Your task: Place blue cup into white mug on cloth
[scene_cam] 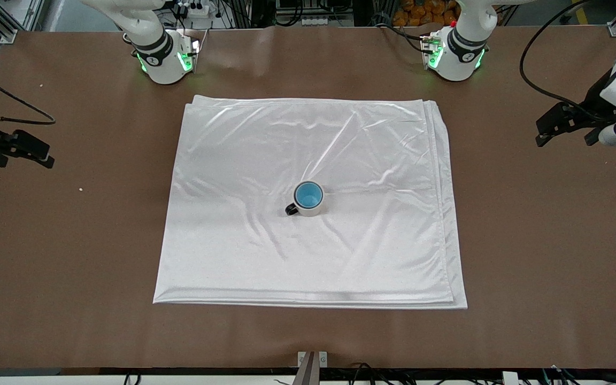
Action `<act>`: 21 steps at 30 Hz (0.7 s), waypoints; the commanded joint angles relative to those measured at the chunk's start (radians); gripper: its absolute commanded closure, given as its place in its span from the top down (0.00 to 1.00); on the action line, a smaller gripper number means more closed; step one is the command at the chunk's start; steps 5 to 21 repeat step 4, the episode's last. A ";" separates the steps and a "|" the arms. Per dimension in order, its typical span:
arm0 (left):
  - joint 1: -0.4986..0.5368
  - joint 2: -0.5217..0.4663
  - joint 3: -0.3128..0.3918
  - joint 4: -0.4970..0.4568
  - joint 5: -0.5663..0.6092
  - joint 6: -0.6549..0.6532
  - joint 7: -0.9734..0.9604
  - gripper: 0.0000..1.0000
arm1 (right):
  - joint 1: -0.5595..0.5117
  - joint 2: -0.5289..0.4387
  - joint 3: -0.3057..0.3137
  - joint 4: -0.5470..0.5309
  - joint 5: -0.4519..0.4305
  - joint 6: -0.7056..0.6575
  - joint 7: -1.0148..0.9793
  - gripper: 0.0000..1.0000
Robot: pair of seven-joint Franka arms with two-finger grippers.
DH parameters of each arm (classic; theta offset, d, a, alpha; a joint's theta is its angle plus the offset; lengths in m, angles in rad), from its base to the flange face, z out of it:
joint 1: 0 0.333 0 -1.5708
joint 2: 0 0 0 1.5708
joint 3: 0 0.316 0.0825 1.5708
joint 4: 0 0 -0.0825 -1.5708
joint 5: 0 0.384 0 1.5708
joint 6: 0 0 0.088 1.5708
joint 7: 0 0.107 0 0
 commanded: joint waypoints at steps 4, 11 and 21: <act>-0.004 0.017 0.003 0.033 0.023 -0.026 0.017 1.00 | -0.009 -0.005 0.007 0.001 -0.004 -0.005 -0.015 1.00; -0.004 0.017 0.003 0.033 0.023 -0.026 0.017 1.00 | -0.009 -0.005 0.007 0.001 -0.004 -0.005 -0.015 1.00; -0.004 0.017 0.003 0.033 0.023 -0.026 0.017 1.00 | -0.009 -0.005 0.007 0.001 -0.004 -0.005 -0.015 1.00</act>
